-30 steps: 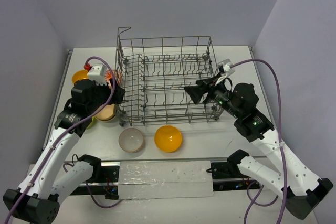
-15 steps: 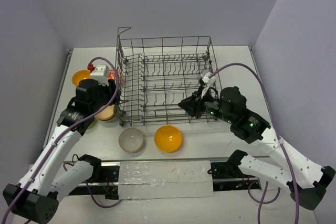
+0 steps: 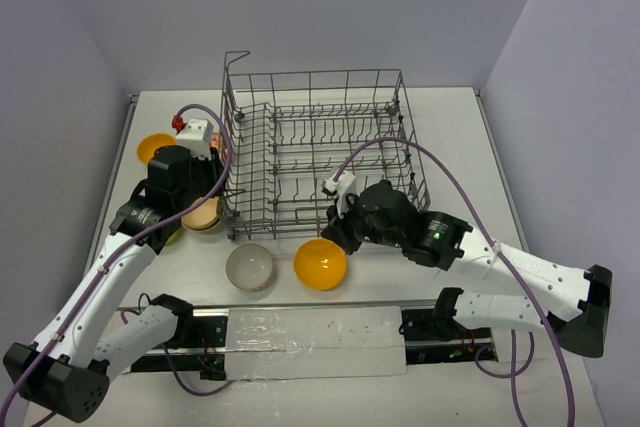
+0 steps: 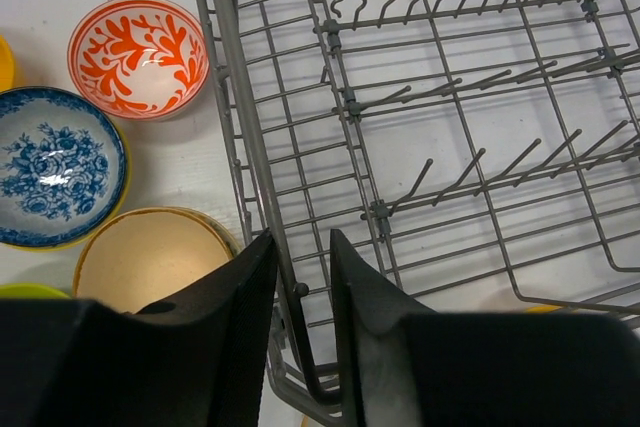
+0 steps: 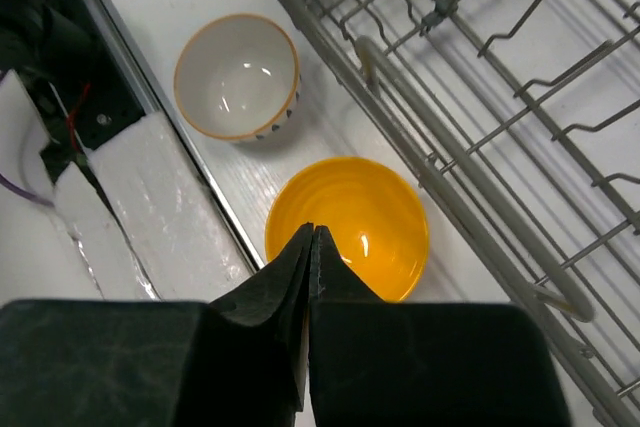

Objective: Load the bowls into the dish rack
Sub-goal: Pick up the bowl from the corner of the board.

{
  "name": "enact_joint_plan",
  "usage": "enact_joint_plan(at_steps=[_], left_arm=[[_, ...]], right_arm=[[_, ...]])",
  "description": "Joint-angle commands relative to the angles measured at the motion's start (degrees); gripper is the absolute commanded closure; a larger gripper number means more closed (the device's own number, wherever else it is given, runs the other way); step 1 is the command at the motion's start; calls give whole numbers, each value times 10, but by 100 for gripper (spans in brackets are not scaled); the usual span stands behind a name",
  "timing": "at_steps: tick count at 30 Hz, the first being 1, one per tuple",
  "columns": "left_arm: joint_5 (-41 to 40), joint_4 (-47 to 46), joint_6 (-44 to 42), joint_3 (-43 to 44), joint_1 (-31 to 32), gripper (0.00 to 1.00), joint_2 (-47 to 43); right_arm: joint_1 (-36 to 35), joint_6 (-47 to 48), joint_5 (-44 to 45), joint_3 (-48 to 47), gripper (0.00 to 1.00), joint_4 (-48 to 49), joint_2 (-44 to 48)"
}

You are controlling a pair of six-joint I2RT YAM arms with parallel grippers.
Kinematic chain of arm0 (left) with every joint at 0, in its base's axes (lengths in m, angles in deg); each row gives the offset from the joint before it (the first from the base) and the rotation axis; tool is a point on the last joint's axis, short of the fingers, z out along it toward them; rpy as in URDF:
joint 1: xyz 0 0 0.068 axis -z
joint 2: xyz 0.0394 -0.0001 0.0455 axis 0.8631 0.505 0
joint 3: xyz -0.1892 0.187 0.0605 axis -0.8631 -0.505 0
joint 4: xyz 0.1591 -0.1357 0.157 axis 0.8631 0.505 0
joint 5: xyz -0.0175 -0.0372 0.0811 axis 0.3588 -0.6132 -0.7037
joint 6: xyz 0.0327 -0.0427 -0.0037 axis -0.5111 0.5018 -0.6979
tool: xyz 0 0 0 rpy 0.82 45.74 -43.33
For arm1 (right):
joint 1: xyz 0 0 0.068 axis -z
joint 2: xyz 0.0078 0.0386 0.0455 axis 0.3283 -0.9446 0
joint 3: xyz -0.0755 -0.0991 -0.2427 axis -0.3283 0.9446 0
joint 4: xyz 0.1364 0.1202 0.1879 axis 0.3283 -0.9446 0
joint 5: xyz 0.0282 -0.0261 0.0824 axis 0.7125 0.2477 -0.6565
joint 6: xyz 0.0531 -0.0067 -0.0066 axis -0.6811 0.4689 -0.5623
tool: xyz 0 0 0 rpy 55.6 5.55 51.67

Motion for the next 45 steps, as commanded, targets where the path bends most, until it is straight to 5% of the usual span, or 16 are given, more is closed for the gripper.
enact_joint_plan(at_steps=[1,10,20,27,45], left_arm=[[3,-2,-9,38,10,69,-2],[-13,4,-20,35,18,77,6],[-29,-3,-28,26,24,100,11],[-35,-6,-31,18,31,100,6],[-30,-15,-29,-7,34,100,-8]], right_arm=[[-34,6,44,-22,98,-19,-18],[-83,-4,71,-12,80,-27,-61],[-145,-13,105,-14,58,-45,-144],[-175,-17,141,-27,54,-53,-210],[-180,-13,70,-28,49,-6,-302]])
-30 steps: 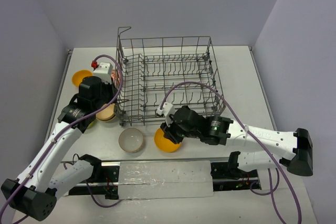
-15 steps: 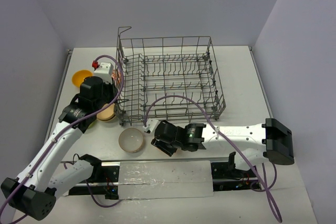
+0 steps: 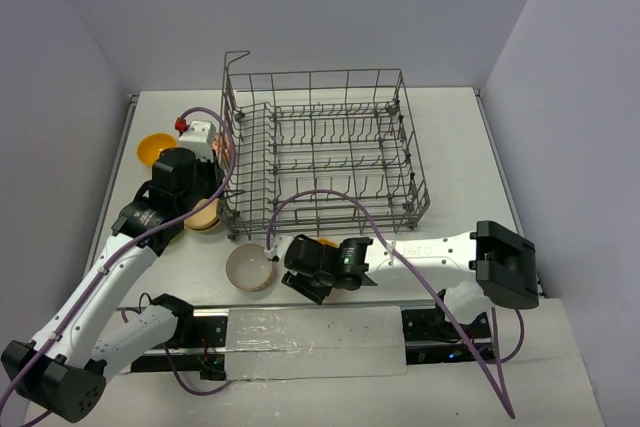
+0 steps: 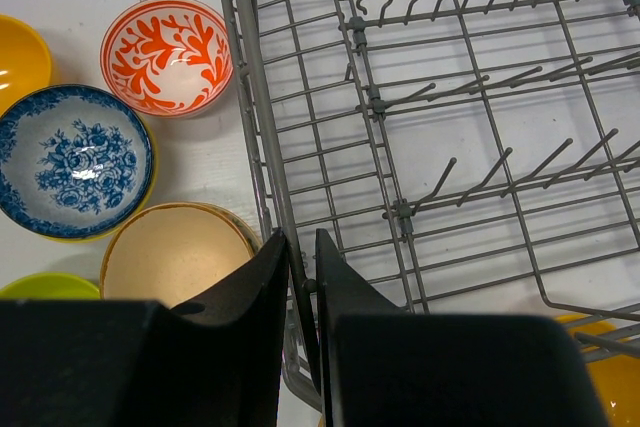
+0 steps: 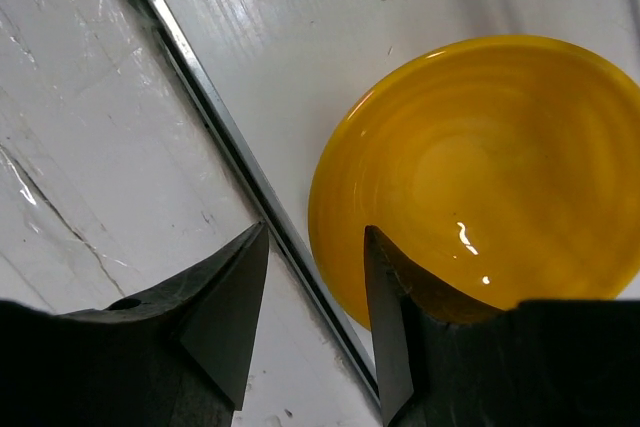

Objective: Load the bowls into the dish rack
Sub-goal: Pick up the bowl from the corner of the board.

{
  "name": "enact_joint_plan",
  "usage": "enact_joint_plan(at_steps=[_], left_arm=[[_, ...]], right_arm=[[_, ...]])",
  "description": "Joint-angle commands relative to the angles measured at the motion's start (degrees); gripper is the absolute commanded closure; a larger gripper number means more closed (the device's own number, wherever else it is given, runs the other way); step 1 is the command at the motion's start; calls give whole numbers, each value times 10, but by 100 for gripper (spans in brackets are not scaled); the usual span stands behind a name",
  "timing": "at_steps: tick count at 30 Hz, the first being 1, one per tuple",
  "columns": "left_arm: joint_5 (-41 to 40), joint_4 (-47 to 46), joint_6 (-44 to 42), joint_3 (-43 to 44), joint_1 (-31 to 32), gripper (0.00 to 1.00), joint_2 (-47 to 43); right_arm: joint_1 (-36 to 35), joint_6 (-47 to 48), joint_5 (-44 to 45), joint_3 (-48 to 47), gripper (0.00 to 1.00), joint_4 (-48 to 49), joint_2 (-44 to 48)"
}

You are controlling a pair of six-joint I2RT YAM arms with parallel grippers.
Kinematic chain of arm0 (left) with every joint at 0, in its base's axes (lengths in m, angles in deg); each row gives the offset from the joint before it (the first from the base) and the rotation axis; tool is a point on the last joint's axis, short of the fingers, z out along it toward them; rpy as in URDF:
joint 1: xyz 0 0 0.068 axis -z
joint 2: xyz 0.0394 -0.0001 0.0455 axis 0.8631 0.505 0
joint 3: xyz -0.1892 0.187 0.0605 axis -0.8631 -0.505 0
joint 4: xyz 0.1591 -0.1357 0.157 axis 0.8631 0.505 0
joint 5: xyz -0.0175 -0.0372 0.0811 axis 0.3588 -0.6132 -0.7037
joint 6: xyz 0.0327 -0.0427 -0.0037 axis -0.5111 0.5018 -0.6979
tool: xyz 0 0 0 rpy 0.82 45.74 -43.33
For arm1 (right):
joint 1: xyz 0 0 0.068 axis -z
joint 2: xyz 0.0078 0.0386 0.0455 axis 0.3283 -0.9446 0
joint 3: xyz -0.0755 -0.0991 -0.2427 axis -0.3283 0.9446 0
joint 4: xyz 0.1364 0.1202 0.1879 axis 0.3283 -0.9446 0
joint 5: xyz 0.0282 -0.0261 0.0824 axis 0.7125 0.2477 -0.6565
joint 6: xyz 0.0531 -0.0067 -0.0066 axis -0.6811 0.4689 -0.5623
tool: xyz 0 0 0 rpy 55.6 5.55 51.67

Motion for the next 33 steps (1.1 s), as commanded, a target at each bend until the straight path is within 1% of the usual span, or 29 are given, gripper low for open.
enact_joint_plan(at_steps=[1,7,10,11,14,20,21,23,24,25,26,33], left_arm=[[26,-24,-15,-7,10,100,-7],[29,-24,-15,-8,10,100,-6],[29,-25,-14,-9,11,100,-5],[31,-26,-14,-8,11,100,-4],[34,-26,-14,-10,11,100,-4],[33,-27,-13,-11,11,100,-2],[34,-28,-14,-11,11,100,-2],[34,-28,-14,-11,11,100,-2],[34,-27,-14,-11,11,100,-2],[33,-27,-14,-11,11,100,-2],[33,-28,-14,-11,11,100,-2],[32,-28,-13,-12,11,100,-4]], right_arm=[[-5,-2,1,-29,49,19,-15],[-8,-10,51,-38,50,4,-39],[-7,-11,62,-36,53,7,-47],[-7,-12,62,-35,58,11,-49],[-7,-14,63,-32,63,13,-49],[-9,-20,72,-32,69,9,-51],[-11,-22,74,-30,74,10,-50],[-12,-26,74,-28,81,10,-51],[-14,-26,75,-29,86,7,-52],[-15,-27,77,-31,97,3,-53],[-19,-30,78,-34,99,-3,-53],[-49,-42,86,-50,100,-27,-18]])
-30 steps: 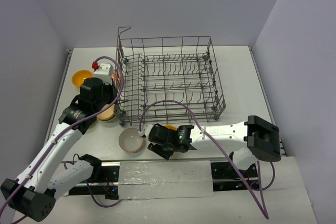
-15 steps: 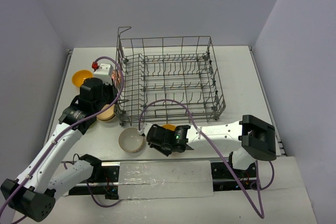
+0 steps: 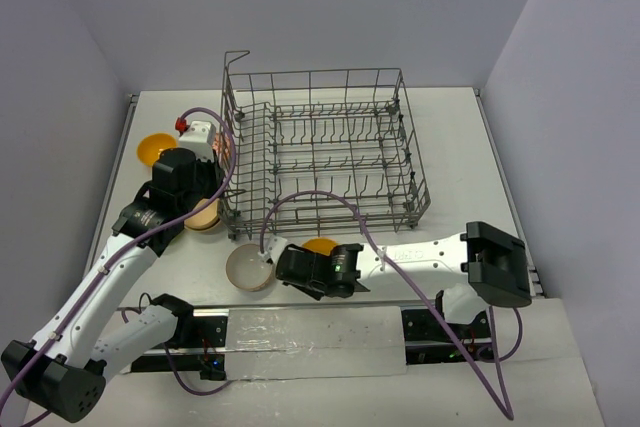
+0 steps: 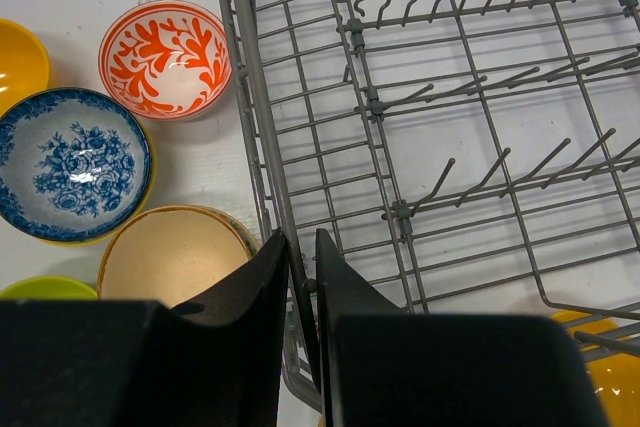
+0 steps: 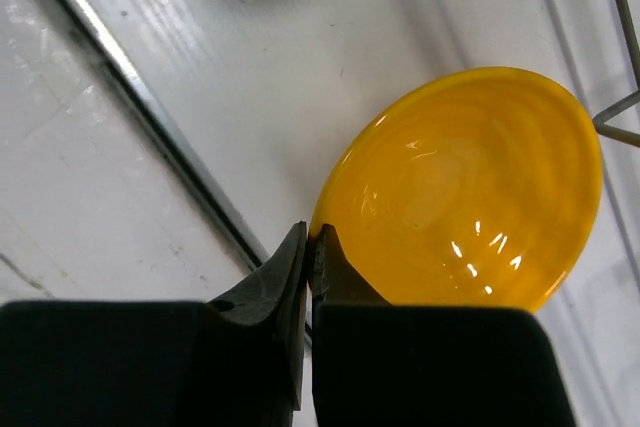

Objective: Load the bowls into the dish rack
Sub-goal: Pick up the bowl from the corner of the board, then insert the bowl into the dish rack.

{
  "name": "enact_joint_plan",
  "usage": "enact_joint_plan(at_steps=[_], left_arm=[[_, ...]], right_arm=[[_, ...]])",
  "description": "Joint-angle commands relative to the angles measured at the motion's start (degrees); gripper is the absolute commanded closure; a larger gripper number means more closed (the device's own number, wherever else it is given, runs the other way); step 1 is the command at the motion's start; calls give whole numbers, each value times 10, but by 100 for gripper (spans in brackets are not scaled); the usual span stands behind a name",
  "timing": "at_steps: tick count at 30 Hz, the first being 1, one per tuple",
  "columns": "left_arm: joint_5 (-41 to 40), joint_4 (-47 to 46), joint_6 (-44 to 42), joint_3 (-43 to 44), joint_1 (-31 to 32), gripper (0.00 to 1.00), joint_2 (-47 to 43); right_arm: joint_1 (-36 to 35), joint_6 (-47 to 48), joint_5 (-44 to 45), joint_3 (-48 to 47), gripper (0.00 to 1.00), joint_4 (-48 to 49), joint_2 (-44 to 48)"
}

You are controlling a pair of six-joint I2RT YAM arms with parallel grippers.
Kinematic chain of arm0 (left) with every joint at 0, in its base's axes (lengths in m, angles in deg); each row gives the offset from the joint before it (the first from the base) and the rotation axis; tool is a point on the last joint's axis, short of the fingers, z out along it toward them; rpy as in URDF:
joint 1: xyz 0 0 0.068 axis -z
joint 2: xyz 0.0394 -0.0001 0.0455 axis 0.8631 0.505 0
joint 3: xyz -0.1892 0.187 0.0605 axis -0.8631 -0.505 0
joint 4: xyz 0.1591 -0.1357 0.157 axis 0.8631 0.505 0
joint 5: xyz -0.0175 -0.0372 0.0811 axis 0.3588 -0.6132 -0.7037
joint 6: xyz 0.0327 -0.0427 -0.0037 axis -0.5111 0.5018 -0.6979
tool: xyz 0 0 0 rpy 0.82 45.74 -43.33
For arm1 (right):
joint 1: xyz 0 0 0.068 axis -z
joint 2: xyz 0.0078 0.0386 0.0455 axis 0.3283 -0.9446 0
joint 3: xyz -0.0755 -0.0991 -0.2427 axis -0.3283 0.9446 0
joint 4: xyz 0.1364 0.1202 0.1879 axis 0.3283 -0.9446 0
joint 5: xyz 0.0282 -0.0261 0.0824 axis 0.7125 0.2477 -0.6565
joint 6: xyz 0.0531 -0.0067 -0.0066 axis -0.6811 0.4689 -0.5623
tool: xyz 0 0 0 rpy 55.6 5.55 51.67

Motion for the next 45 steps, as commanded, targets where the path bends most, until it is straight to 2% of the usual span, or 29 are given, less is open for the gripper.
enact_joint_plan(at_steps=[1,12,16,25,29,34,38,45], left_arm=[[33,-20,-13,-8,10,100,-4],[23,-15,-15,-8,14,100,-9],[22,-14,-21,-7,15,100,-17],[28,-15,-22,-14,15,100,-27],[16,-10,-22,-15,17,100,-34],[1,-9,-27,-17,22,100,-47],[7,-8,-30,-15,22,100,-41],[2,-11,-32,-18,22,100,-40]], right_arm=[[-21,-29,-14,-23,100,-20,37],[-61,-49,-71,-77,100,-11,197],[-59,-48,-45,-115,100,-3,220],[-38,-2,-69,-216,100,51,242],[26,8,-107,-236,100,82,250],[197,-4,-217,-263,100,110,245],[286,-11,-275,-294,100,117,217],[439,-107,-404,-272,100,225,165]])
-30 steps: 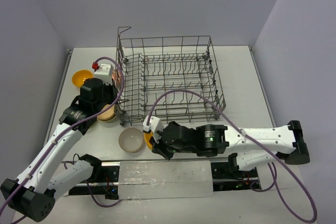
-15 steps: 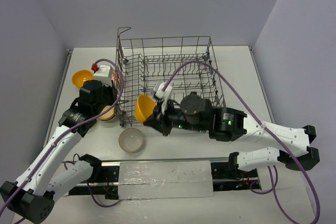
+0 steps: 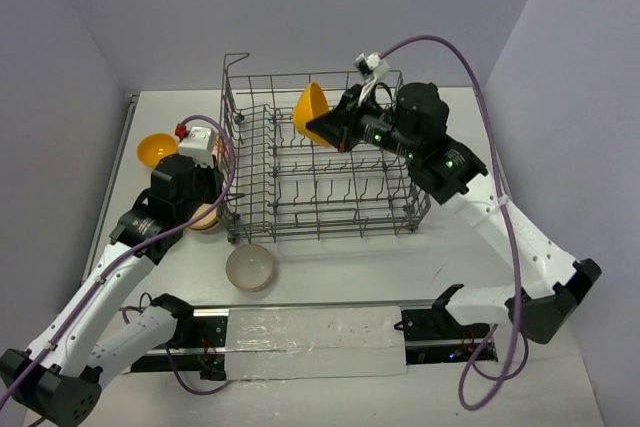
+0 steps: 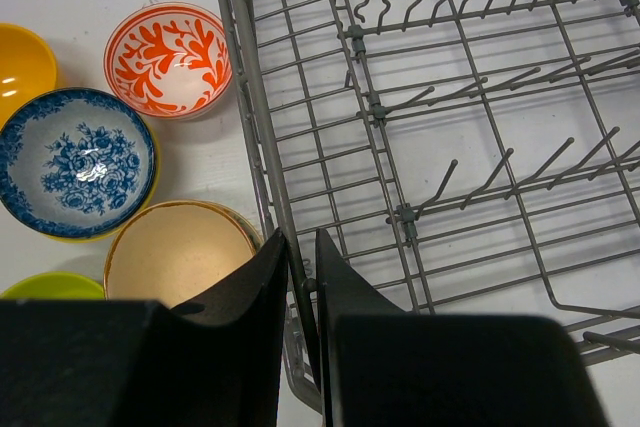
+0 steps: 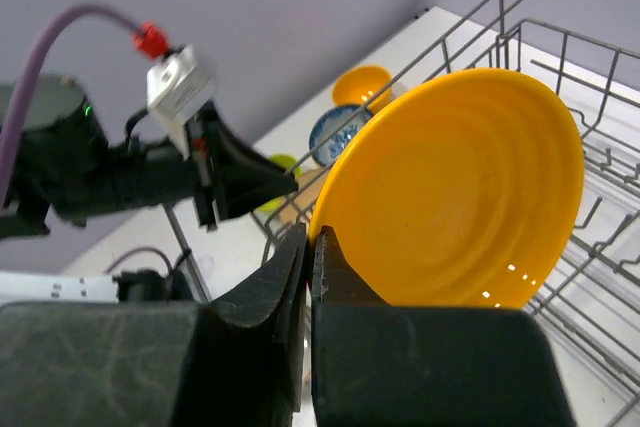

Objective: Load the bowls into the dish rack
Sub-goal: Insert the bowl into the dish rack.

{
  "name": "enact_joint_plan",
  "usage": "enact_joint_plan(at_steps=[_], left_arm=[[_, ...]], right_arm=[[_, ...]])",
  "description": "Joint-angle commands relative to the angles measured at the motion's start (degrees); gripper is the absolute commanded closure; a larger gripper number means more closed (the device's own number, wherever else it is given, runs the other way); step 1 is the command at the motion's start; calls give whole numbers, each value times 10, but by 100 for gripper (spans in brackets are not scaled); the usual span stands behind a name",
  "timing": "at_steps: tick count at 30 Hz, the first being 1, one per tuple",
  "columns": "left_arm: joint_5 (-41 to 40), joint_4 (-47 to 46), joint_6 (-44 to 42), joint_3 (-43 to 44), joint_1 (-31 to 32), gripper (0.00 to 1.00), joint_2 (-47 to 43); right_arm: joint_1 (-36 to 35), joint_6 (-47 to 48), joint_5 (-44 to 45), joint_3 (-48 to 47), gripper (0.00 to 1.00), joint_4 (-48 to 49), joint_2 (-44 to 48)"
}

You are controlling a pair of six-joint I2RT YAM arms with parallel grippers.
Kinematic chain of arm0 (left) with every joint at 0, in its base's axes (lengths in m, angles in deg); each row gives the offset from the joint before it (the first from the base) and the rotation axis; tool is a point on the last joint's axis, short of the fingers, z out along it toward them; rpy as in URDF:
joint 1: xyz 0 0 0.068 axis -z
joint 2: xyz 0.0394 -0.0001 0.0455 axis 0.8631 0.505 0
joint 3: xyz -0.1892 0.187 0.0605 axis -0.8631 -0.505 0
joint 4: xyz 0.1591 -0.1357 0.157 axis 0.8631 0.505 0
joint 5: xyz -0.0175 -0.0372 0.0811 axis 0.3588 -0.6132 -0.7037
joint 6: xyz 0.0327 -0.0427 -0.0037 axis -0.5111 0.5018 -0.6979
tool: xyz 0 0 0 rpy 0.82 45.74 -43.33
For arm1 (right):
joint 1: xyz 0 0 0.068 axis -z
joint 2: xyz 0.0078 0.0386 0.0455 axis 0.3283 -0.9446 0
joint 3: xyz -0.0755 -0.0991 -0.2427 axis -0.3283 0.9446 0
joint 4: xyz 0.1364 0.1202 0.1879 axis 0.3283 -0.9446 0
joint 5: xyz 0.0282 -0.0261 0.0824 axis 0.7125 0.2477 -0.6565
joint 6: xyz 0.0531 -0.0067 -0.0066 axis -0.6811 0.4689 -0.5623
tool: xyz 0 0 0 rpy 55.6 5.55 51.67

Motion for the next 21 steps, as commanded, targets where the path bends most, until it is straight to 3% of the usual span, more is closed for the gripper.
enact_joint_plan(at_steps=[1,8,21], left_arm=[[17,-10,-23,0,6,100,-10],[17,-13,-19,-3,7,100,0],[30,-19,-18,-8,7,100,6]], right_arm=[[64,-69,-116,10,100,131,-23],[155,-175,-189,4,100,266,-137],[162,-322,-229,-81,100,441,-364]])
